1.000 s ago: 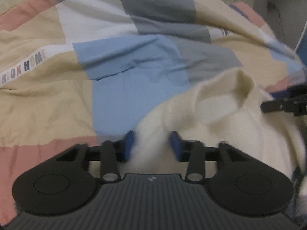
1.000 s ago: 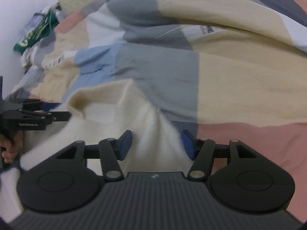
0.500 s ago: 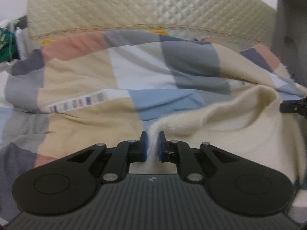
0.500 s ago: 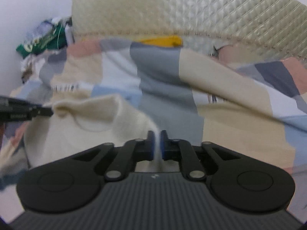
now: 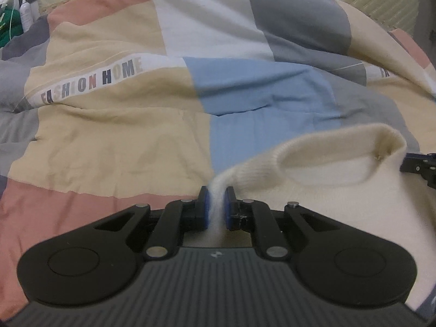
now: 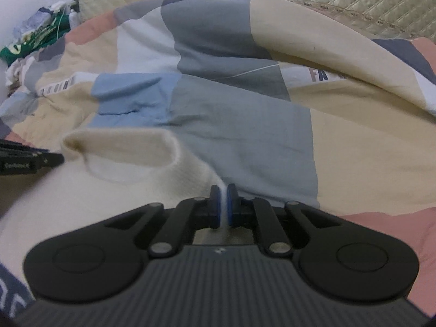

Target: Fold large clothes

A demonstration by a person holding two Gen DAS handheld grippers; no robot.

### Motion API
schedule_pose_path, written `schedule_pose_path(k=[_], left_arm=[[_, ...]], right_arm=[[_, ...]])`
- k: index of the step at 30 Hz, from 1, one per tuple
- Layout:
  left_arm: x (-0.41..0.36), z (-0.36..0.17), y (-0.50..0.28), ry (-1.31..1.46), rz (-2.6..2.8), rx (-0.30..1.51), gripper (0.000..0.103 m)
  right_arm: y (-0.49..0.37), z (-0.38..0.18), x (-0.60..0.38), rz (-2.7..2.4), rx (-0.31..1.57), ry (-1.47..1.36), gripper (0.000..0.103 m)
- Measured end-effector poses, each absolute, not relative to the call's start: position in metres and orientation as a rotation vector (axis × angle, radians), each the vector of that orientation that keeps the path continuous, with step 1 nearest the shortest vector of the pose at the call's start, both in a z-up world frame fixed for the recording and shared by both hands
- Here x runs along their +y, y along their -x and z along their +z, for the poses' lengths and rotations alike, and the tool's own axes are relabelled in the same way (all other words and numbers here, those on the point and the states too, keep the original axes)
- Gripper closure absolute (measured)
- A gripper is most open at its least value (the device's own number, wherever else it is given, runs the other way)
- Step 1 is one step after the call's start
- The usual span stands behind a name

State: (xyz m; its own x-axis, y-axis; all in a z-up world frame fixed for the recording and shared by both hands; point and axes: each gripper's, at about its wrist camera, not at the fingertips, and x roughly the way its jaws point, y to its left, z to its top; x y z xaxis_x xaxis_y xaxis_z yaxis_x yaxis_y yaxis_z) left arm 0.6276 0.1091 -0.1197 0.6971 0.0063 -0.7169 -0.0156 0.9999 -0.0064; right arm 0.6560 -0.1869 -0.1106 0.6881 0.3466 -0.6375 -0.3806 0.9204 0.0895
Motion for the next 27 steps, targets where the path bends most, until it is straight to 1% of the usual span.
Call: schedule_pose_path(k=[2,3,4,6,10,16,21,27], left_arm=[[0.109,-0.114,-0.622,0.024,0.009,0.799,0.087],[0.109,-0.109,-0.618,0.025,0.009,0.794,0.082],[0.108,-0.104,-0.612,0.028,0.006,0.793,0.073],[0.106,-0.090,-0.597,0.038,0.005,0.782,0.059],[0.100,-0.055,-0.558,0.052,-0.002,0.754,0.059],[0.083,0.017,-0.478,0.048,-0.021,0.703,0.059],[0.076,0.075,-0.393,0.099,-0.035,0.654,0.059],[0.056,0.114,-0.282,0.078,-0.040,0.643,0.059]], right_arm=[[-0.654,-0.107,-0.189,0.410,0.700,0.034,0.093],[-0.653,-0.104,-0.191,0.414,0.698,0.013,0.092],[-0.650,-0.100,-0.193,0.420,0.703,-0.009,0.091],[-0.641,-0.089,-0.196,0.437,0.700,-0.020,0.088],[-0.611,-0.053,-0.206,0.456,0.680,-0.067,0.088],[-0.545,0.008,-0.221,0.464,0.627,-0.091,0.088],[-0.476,0.056,-0.236,0.465,0.592,-0.116,0.088],[-0.379,0.094,-0.255,0.481,0.572,-0.133,0.088]])
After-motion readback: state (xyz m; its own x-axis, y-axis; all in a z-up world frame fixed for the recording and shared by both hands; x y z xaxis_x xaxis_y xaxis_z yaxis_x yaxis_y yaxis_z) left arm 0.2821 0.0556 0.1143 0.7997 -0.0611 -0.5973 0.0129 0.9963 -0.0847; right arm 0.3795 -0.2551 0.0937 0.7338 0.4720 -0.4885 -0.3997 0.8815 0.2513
